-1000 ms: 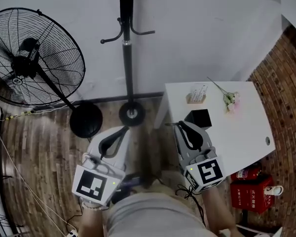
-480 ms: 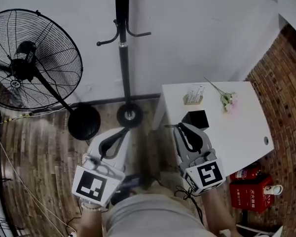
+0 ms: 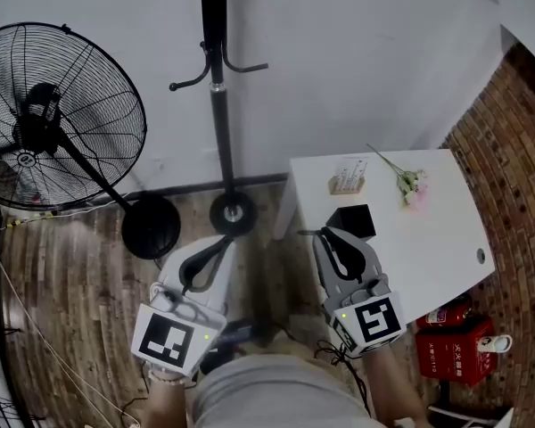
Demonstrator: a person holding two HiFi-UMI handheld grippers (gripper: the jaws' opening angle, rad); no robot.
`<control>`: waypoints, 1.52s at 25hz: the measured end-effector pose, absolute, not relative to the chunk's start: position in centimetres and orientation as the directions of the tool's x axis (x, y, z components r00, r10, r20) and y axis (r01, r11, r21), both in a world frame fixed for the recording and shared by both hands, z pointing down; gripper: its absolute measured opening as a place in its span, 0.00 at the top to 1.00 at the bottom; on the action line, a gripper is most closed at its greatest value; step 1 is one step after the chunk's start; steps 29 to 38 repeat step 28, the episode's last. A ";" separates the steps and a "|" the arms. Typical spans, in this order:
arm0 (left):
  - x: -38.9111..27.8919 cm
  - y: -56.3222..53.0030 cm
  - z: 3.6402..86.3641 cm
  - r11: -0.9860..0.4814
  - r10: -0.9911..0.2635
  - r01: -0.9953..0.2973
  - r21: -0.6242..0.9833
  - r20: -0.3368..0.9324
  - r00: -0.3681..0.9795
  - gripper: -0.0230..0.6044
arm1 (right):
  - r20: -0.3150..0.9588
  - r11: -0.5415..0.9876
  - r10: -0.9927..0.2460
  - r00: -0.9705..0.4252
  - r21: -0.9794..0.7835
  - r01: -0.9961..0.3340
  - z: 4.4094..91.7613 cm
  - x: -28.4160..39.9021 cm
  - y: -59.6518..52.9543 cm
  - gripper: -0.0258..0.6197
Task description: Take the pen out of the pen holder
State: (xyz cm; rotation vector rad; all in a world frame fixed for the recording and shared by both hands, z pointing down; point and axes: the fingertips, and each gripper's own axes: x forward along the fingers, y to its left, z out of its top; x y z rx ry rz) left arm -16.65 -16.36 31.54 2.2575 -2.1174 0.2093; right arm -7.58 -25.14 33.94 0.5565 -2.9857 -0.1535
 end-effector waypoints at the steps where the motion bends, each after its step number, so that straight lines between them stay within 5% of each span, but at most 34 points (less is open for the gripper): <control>1: -16.6 -16.5 31.6 -0.068 -0.990 -0.996 -0.063 0.125 0.060 0.98 | 0.081 0.928 -0.364 -0.928 0.119 -0.354 34.0 -7.6 -25.2 0.90; 38: -15.4 -18.7 31.5 -0.085 -0.990 -0.994 -0.070 0.122 0.076 0.98 | 0.068 0.915 -0.394 -0.917 0.125 -0.384 33.6 -5.9 -27.6 0.90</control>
